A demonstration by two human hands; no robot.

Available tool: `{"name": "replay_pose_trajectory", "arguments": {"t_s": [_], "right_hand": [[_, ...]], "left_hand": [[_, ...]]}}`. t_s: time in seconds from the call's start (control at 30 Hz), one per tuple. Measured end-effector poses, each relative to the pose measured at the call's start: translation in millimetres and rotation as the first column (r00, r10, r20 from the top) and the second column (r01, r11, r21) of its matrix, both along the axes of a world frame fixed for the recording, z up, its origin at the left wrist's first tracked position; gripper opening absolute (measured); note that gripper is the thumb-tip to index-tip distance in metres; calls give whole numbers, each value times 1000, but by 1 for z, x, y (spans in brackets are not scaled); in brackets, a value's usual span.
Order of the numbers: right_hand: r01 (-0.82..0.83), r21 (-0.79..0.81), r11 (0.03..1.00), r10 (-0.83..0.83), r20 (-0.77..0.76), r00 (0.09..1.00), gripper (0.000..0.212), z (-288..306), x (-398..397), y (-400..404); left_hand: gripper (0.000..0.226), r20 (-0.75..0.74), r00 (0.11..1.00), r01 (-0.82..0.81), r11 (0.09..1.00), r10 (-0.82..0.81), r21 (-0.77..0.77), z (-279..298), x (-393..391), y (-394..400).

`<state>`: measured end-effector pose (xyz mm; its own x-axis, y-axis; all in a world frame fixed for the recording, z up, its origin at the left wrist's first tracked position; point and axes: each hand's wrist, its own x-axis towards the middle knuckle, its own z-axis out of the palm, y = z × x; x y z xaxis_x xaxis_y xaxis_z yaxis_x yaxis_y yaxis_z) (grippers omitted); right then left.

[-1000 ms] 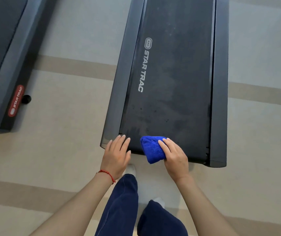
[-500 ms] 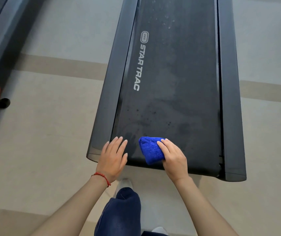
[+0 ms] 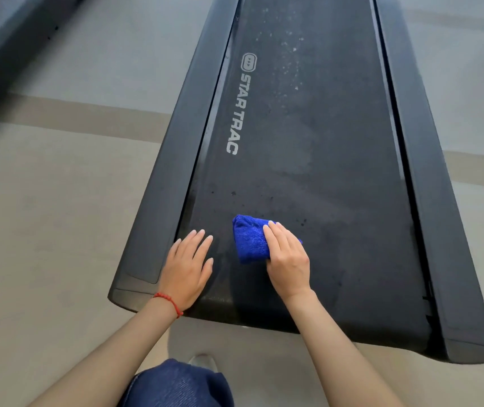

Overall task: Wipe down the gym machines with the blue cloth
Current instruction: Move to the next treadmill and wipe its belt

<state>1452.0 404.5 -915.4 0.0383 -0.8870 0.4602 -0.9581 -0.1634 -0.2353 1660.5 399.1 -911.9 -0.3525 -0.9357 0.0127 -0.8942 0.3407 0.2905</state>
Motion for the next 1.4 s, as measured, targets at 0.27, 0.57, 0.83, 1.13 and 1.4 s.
{"name": "replay_pose_trajectory", "arguments": {"t_s": [0.27,0.57,0.83,1.13,1.4], "right_hand": [[-58,-63,996,55,-41,998,34,-66,29,8],[-72,-20,997,67,-180,981,33,-94,36,32],[-69,9,998,69,-208,976,50,-96,38,25],[-11,-67,998,4,-105,994,35,-105,51,-14],[14,-89,996,-18,-38,999,40,-110,56,-59]], "left_hand": [[55,-64,997,35,993,-42,-111,-42,7,-3],[62,20,1000,-7,991,10,-132,-68,25,15],[67,155,987,-36,995,51,-94,-73,54,11],[66,202,977,-56,996,69,-66,-86,56,1],[62,210,976,-43,994,63,-100,-92,55,-2]]}}
